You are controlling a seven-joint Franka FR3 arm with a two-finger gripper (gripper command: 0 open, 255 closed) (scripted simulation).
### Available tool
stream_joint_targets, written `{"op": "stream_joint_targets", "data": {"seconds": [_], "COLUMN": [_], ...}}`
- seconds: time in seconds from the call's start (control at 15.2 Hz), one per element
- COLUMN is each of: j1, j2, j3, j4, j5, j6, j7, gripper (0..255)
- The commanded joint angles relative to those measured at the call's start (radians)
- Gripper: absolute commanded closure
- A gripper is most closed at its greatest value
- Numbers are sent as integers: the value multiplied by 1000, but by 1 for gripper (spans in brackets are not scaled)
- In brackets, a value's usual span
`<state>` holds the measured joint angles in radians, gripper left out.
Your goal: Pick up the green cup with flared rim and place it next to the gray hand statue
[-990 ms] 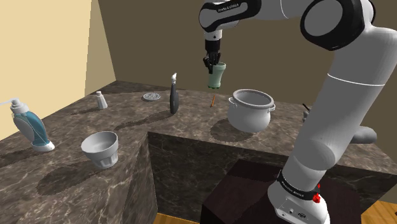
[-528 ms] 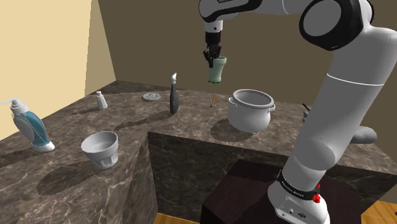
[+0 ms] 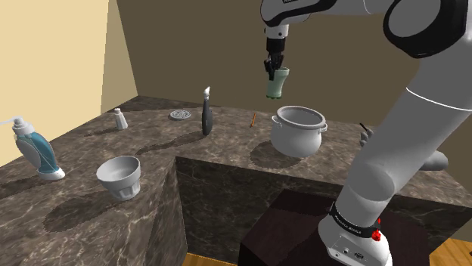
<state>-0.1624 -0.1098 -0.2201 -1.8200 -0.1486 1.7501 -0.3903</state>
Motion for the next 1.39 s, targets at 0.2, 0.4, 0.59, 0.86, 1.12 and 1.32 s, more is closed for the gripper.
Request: {"op": "stream_joint_targets", "data": {"seconds": [0.2, 0.4, 0.59, 0.86, 1.12, 1.32], "j1": [-47, -76, -104, -141, -177, -202], "j2": [-77, -115, -145, -170, -180, -175], "j3": [-57, -94, -135, -193, -256, -307], "j4": [-80, -116, -142, -160, -161, -150], "j5": [-23, -38, -53, -71, -84, -88], "j6": [19, 28, 36, 45, 53, 60], "j7": [-97, -157, -220, -309, -403, -477], "gripper": [255, 255, 255, 255, 255, 255]}}
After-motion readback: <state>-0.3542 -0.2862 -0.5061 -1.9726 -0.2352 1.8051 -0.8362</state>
